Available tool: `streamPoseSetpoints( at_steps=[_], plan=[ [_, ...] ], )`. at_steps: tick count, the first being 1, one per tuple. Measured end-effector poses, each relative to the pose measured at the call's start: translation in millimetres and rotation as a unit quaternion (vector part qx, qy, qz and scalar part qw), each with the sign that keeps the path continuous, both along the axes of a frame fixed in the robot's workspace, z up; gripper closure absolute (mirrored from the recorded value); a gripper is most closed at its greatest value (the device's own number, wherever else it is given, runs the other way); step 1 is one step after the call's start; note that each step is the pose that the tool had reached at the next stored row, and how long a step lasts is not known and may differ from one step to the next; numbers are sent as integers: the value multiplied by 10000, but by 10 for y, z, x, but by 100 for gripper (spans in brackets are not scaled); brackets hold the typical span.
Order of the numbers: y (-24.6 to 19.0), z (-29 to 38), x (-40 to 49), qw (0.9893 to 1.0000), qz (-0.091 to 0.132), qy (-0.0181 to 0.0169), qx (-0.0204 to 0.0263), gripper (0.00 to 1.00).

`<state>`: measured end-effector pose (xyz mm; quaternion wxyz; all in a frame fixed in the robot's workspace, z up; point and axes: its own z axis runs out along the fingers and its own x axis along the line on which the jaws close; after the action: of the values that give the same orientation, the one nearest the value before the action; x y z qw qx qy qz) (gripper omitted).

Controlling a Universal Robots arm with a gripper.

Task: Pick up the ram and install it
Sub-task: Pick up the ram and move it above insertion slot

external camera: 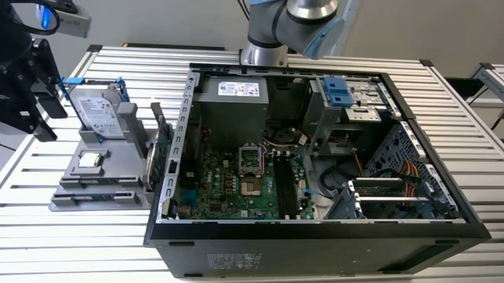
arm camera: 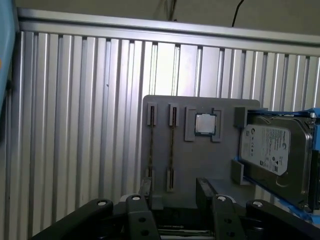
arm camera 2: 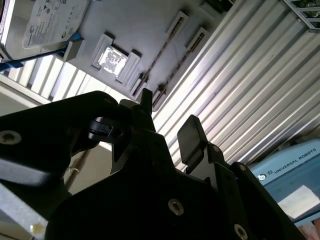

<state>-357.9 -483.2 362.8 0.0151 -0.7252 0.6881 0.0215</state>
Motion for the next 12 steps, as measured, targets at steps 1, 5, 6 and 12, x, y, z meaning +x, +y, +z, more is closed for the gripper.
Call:
streamPoseSetpoints(
  at_steps=[1,5,6,12],
  plan=[
    [0,-5,0,10000,0,0,0,0],
    [0,-26,0,10000,0,0,1,0],
    [0,-30,0,10000,0,0,0,0],
    [0,-58,0,10000,0,0,0,0]
  ],
)
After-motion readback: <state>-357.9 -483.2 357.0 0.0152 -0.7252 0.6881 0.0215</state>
